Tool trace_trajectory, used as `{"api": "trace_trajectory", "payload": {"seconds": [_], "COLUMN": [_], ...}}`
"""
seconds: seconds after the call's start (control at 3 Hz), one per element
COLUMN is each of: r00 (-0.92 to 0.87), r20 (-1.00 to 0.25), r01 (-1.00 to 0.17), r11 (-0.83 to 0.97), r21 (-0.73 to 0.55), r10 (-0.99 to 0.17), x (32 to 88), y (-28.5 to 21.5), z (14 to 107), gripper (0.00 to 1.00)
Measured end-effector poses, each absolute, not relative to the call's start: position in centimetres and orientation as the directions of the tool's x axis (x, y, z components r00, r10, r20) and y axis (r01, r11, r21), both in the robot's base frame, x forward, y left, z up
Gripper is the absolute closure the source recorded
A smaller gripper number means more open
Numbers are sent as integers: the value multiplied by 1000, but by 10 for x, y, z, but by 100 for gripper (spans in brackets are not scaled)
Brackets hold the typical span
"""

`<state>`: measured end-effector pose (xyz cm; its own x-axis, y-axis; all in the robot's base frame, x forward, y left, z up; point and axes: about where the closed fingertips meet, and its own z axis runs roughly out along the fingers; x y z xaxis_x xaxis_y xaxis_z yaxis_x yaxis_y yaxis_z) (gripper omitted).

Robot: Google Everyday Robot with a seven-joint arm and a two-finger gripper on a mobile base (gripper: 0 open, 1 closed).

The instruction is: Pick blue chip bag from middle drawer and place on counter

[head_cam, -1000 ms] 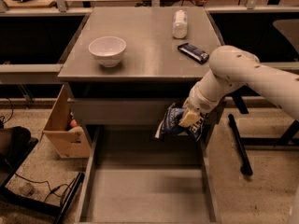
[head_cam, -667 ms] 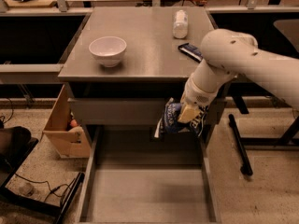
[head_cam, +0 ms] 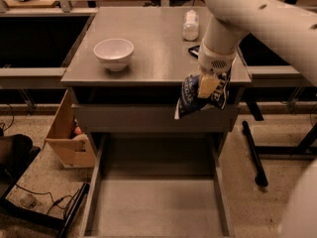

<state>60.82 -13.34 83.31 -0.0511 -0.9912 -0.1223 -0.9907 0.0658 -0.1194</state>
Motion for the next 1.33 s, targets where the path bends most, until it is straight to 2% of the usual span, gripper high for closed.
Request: {"api": "trace_trajectory", "payload": {"seconds": [0.33,0.67,1.33], "r00": [-112,-191,-191], "r20": [-69,-131,-149], "r01": [-976,-915,-902], "r11": [122,225,234], "r21": [-181,-334,-362], "r10": [-991,-973,-970], "x": [641,671,676], "y": [-161,-171,-171], "z": [900,960,972], "gripper": [100,100,100]}}
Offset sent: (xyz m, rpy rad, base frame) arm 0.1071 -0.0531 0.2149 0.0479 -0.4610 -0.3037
